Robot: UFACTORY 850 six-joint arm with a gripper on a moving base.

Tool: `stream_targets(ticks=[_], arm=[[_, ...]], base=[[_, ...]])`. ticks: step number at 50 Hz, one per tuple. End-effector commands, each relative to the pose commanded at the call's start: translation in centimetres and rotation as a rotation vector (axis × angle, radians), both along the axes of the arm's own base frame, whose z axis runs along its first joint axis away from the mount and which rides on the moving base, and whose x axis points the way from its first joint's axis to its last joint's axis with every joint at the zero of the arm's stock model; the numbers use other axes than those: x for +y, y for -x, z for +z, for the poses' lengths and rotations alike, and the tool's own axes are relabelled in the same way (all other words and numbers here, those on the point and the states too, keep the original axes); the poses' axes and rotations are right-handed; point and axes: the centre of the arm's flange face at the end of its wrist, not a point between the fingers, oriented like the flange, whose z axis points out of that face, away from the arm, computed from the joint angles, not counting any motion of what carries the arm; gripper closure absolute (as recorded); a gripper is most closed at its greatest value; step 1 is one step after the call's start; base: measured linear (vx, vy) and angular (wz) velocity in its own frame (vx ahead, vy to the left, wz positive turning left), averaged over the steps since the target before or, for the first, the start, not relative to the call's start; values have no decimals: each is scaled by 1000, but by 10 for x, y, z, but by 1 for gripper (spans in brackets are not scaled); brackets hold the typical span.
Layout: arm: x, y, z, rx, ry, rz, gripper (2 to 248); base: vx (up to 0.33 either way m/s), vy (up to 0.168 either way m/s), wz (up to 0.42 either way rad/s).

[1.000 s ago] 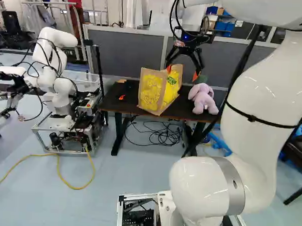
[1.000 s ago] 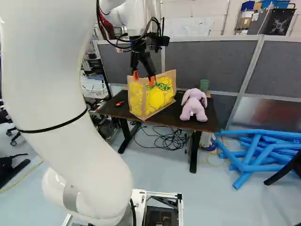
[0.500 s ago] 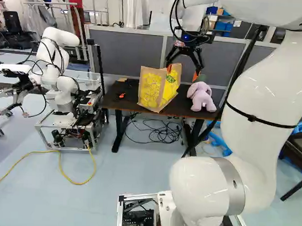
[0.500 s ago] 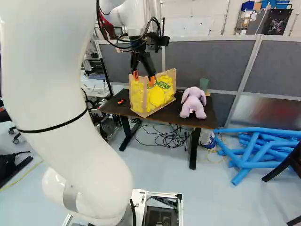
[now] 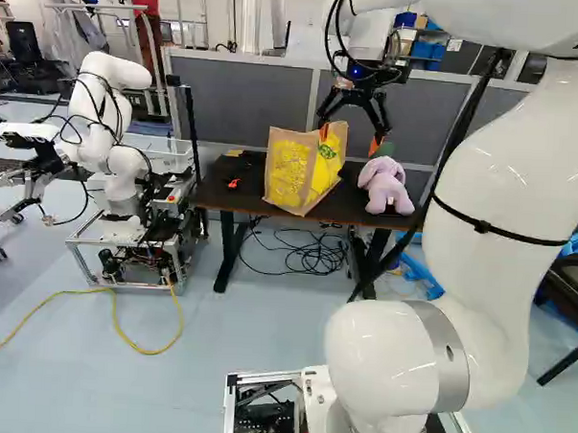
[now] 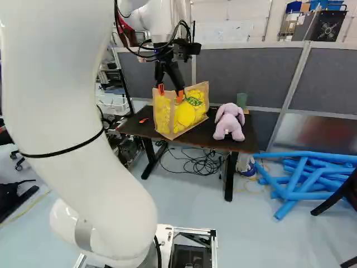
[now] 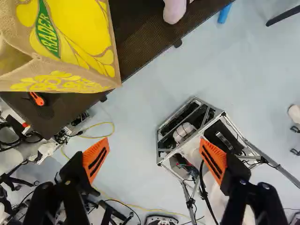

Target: Pick up the bag on the ground and place it on the table

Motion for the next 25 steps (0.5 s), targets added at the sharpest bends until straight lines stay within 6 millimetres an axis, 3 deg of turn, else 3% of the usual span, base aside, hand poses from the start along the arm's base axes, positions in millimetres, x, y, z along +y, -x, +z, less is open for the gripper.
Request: stream_targets(ticks=[25], arm=[[1, 1, -9, -28, 2, 19, 3]], base=[[0, 0, 0]])
